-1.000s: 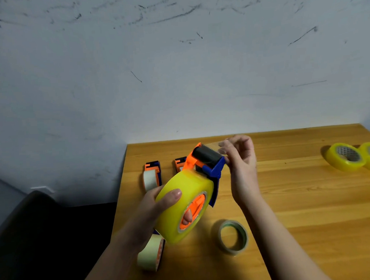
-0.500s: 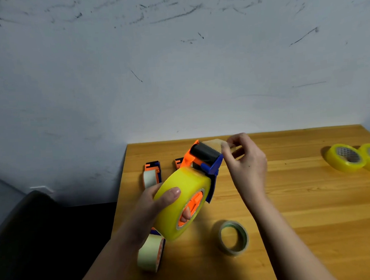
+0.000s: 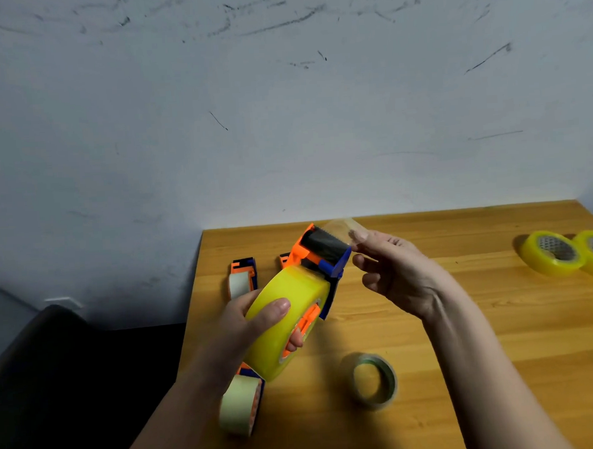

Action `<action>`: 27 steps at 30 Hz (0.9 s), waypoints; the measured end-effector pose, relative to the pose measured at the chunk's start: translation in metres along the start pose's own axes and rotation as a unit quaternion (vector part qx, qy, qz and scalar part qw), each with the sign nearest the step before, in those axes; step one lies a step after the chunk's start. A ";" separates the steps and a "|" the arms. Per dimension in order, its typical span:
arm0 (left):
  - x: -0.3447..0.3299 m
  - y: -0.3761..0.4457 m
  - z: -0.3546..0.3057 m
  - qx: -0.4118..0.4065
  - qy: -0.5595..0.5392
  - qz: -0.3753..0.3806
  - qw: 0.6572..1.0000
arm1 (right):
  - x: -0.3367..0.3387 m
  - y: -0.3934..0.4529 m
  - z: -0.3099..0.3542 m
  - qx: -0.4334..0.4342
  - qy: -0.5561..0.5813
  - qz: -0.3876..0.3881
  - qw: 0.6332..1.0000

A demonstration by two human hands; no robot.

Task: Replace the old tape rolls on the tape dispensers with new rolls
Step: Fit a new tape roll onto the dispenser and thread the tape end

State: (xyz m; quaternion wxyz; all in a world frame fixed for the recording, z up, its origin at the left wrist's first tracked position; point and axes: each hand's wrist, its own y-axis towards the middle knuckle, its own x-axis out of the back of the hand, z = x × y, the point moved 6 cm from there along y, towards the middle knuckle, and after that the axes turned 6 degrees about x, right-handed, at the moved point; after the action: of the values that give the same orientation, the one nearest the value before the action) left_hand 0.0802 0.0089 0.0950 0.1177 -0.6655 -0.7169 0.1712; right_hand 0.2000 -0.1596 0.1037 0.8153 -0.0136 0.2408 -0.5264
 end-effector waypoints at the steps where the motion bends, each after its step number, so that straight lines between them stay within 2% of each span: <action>1: -0.001 0.000 -0.001 0.000 -0.002 0.003 1.000 | 0.001 0.000 0.000 -0.009 0.013 0.014 1.000; 6: -0.002 -0.001 -0.002 -0.003 -0.006 0.004 1.000 | 0.003 0.004 0.000 -0.040 0.072 0.105 0.991; 9: -0.003 -0.001 -0.004 -0.011 -0.002 0.001 1.000 | 0.000 0.006 -0.003 -0.088 0.135 0.137 0.977; 15: -0.005 -0.002 -0.007 -0.022 0.002 0.003 1.000 | -0.005 0.014 -0.008 -0.131 0.156 0.064 0.977; 20: -0.005 0.000 -0.005 -0.029 0.013 0.001 1.000 | -0.017 0.015 -0.018 -0.155 0.211 0.105 0.959; 23: -0.005 0.000 -0.006 -0.041 0.032 -0.002 0.999 | -0.017 0.016 -0.025 -0.147 0.175 0.119 0.966; 27: -0.004 0.002 -0.004 -0.040 0.055 0.002 0.998 | -0.014 0.019 -0.027 -0.154 0.171 0.096 0.968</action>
State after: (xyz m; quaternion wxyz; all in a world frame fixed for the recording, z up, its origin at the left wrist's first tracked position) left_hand 0.0835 0.0056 0.0982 0.1300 -0.6796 -0.7142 0.1054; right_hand 0.2001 -0.1333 0.0795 0.7967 -0.0250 0.4551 -0.3970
